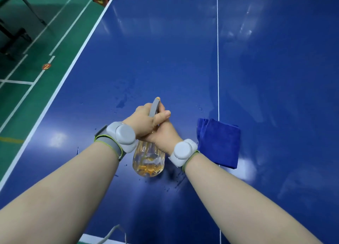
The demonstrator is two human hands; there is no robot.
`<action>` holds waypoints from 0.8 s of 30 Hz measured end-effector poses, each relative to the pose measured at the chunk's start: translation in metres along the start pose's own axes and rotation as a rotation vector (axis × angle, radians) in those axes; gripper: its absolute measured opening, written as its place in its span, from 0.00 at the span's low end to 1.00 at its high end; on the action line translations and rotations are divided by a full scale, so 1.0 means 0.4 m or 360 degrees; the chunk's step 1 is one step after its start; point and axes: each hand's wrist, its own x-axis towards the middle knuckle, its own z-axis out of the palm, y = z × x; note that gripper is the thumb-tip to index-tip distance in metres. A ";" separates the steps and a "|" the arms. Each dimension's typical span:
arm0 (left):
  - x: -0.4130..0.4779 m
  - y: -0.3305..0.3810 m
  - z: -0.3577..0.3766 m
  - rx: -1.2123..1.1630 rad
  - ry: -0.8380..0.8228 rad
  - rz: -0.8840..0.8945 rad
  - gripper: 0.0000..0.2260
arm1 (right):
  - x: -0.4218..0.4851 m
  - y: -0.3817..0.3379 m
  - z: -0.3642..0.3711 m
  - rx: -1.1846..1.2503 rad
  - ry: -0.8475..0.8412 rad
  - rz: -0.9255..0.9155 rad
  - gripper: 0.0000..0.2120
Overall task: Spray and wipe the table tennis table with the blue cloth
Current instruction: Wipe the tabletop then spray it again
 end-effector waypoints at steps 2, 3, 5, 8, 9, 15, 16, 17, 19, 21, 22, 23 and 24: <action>0.004 0.003 -0.002 0.0152 -0.0123 0.0015 0.24 | 0.001 -0.002 -0.005 0.0130 0.0240 0.0008 0.22; 0.006 0.000 -0.004 0.0157 -0.0189 -0.0011 0.28 | 0.004 -0.002 -0.011 0.0258 0.0381 0.0040 0.18; 0.006 -0.008 -0.003 0.0017 -0.0238 -0.0135 0.45 | 0.014 -0.006 -0.028 0.0296 0.0634 0.0131 0.14; -0.001 -0.027 0.018 -0.0246 -0.0319 -0.0276 0.45 | 0.031 -0.016 -0.076 0.0201 0.0811 0.0259 0.10; -0.006 -0.033 0.027 -0.0299 -0.0380 -0.0295 0.41 | 0.041 -0.020 -0.086 0.0109 0.0823 0.0294 0.10; 0.007 -0.055 0.055 -0.0158 -0.0577 -0.0189 0.35 | 0.074 -0.004 -0.111 -0.0131 0.0940 0.0326 0.16; 0.014 -0.058 0.056 -0.0110 -0.0567 -0.0191 0.37 | 0.076 -0.003 -0.109 -0.0133 0.0976 0.0337 0.16; 0.017 -0.062 0.056 -0.0076 -0.0560 -0.0196 0.35 | 0.077 -0.003 -0.106 -0.0114 0.1006 0.0366 0.15; 0.014 -0.069 0.053 -0.0059 -0.0555 -0.0219 0.32 | 0.080 0.001 -0.102 -0.0080 0.1064 0.0440 0.16; 0.013 -0.083 0.044 -0.0074 -0.0566 -0.0231 0.36 | 0.083 0.005 -0.091 -0.0027 0.1121 0.0560 0.15; 0.011 -0.091 0.037 -0.0084 -0.0565 -0.0235 0.39 | 0.083 0.007 -0.081 -0.0021 0.1137 0.0608 0.15; 0.012 -0.105 0.031 -0.0087 -0.0565 -0.0230 0.41 | 0.085 0.005 -0.066 0.0011 0.1120 0.0623 0.15; 0.011 -0.118 0.021 -0.0071 -0.0584 -0.0226 0.41 | 0.087 0.005 -0.048 0.0032 0.1076 0.0609 0.14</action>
